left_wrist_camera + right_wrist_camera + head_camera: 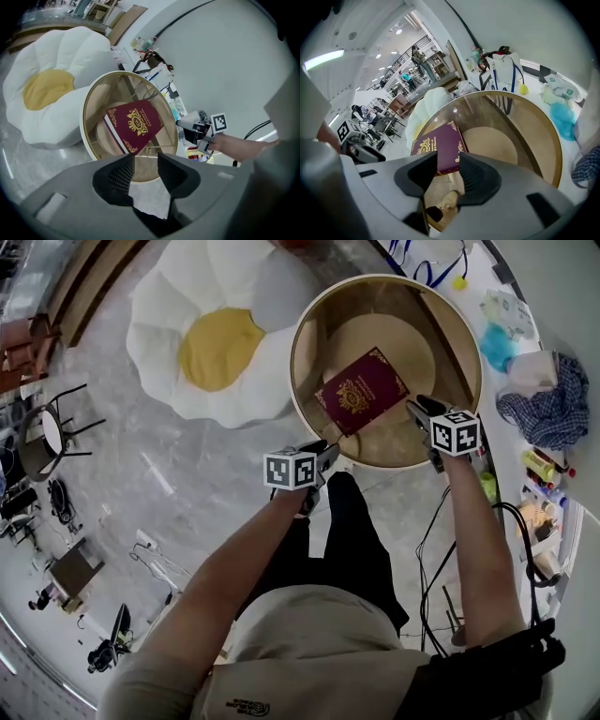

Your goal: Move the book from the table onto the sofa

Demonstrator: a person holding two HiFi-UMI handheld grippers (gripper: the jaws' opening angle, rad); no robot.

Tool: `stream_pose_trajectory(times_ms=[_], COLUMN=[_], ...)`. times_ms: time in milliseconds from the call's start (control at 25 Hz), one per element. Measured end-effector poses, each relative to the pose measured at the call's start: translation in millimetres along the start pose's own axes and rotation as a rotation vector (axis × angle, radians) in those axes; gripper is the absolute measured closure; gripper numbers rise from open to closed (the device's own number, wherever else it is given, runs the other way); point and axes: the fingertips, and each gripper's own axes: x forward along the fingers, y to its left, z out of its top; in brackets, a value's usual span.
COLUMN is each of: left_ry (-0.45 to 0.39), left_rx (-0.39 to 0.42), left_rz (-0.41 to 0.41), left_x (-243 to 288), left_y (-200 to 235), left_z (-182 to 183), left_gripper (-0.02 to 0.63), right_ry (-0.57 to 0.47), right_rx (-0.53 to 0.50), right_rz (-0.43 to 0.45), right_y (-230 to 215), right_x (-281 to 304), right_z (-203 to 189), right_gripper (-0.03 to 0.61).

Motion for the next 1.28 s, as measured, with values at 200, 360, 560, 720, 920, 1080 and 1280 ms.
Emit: stream_pose_trajectory(times_ms=[200, 360, 560, 720, 920, 1080, 1280], left_ry=[-0.006, 0.012, 0.015, 0.023, 0.064, 0.038, 0.021], left_rx=[-0.094, -0.130, -0.185, -0.255, -0.307, -0.314, -0.297], left_rz=[0.001, 0.024, -0.002, -0.017, -0.019, 0.006, 0.001], left_x=[36.6, 58.3, 75.6, 84.0, 96.9, 91.4, 69.1], left_y=[20.3, 36.5, 46.8, 56.7, 56.8, 58.6, 58.5], left_z=[11.1, 16.9, 19.8, 17.5, 12.3, 15.0, 12.6], left_gripper=[0.468, 0.463, 0.462, 0.462, 0.465, 0.503, 0.505], right_ry=[0.055, 0.062, 0.083, 0.070, 0.058, 0.049, 0.026], right_rx=[-0.025, -0.028, -0.018, 0.017, 0.044, 0.043, 0.015], right_rz=[0.034, 0.044, 0.073, 0.106, 0.113, 0.108, 0.114], right_y=[-21.9, -32.2, -33.7, -31.9, -31.0, -26.7, -3.1], right_x=[39.4, 59.0, 74.3, 76.7, 76.0, 71.4, 59.1], right_z=[-4.7, -2.5, -9.1, -10.9, -13.2, -10.9, -7.4], right_gripper=[0.425, 0.423, 0.422, 0.425, 0.444, 0.456, 0.472])
